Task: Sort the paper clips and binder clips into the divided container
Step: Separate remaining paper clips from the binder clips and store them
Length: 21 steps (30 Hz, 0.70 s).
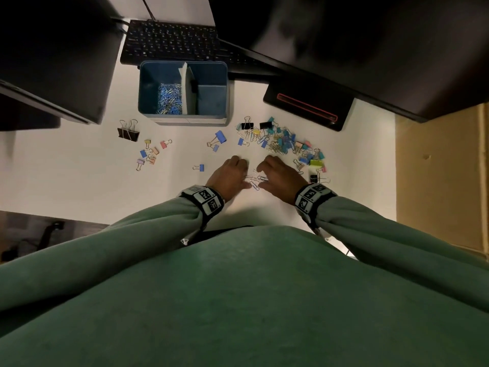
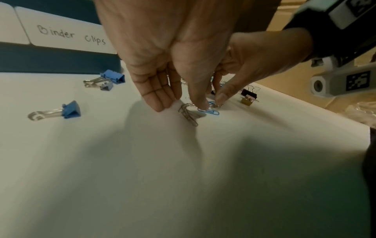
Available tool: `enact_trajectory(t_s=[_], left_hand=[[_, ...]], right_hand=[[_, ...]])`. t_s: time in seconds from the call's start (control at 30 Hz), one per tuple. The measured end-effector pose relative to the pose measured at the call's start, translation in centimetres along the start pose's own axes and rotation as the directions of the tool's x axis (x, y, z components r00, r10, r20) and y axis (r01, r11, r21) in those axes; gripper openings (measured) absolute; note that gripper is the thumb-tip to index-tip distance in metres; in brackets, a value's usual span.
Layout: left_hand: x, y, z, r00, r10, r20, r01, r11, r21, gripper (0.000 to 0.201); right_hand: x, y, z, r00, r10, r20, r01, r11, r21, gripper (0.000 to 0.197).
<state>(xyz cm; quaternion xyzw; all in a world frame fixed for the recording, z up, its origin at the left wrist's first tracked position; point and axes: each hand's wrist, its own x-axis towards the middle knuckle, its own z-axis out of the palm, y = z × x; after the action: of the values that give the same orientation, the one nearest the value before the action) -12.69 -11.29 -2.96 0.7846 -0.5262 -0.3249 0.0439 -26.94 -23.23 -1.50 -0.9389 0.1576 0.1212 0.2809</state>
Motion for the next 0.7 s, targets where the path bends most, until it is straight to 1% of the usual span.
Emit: enact_trajectory(t_s=[0.07, 0.1, 0.13, 0.2, 0.27, 0.33, 0.37, 0.47, 0.6, 0.7], left_hand=[[-0.5, -0.4, 0.0, 1.000, 0.001, 0.008, -0.001, 1.000, 0.018, 0.054], [-0.7, -0.5, 0.2, 1.000, 0.019, 0.013, -0.020, 0.999, 0.044, 0.055], [-0.8, -0.4, 0.3, 0.999, 0.038, 0.015, -0.038, 0.998, 0.057, 0.049], [-0.6, 0.0, 0.4, 0.998, 0.056, -0.006, -0.056, 0.997, 0.044, 0.031], [-0.3, 0.3, 0.4, 0.998, 0.058, -0.010, -0.057, 0.997, 0.043, 0.017], [-0.2, 0.5, 0.3, 0.999, 0.051, -0.004, -0.050, 0.998, 0.041, 0.009], [-0.1, 0.5, 0.3, 0.999, 0.050, 0.004, -0.050, 0.998, 0.039, 0.008], [0.3, 0.6, 0.1, 0.999, 0.040, 0.035, -0.040, 0.999, 0.011, 0.007], [0.8, 0.5, -0.6, 0.997, 0.027, 0.070, -0.025, 0.999, -0.028, 0.002], [0.9, 0.3, -1.0, 0.995, 0.039, 0.095, -0.037, 0.999, -0.028, 0.002]], right_hand=[[-0.4, 0.3, -0.4, 0.998, 0.046, 0.047, -0.045, 0.999, -0.023, 0.049], [-0.5, 0.4, -0.4, 0.995, 0.054, 0.079, -0.050, 0.998, -0.049, 0.051], [-0.6, 0.4, -0.2, 0.994, 0.052, 0.091, -0.046, 0.997, -0.065, 0.047], [-0.2, 0.1, 0.3, 0.995, 0.066, 0.070, -0.063, 0.997, -0.043, 0.033], [0.4, -0.3, 0.6, 0.995, 0.076, 0.071, -0.073, 0.996, -0.047, 0.020], [0.9, -0.5, 0.7, 0.993, 0.073, 0.096, -0.063, 0.992, -0.106, 0.016], [1.1, -0.6, 0.7, 0.992, 0.067, 0.103, -0.054, 0.991, -0.125, 0.016], [1.6, -0.8, 0.6, 0.991, 0.094, 0.092, -0.081, 0.988, -0.135, 0.015], [1.5, -0.7, 0.8, 0.998, 0.033, 0.053, -0.025, 0.987, -0.161, 0.010], [1.3, -0.3, 0.7, 0.999, 0.048, 0.017, -0.046, 0.990, -0.131, 0.011]])
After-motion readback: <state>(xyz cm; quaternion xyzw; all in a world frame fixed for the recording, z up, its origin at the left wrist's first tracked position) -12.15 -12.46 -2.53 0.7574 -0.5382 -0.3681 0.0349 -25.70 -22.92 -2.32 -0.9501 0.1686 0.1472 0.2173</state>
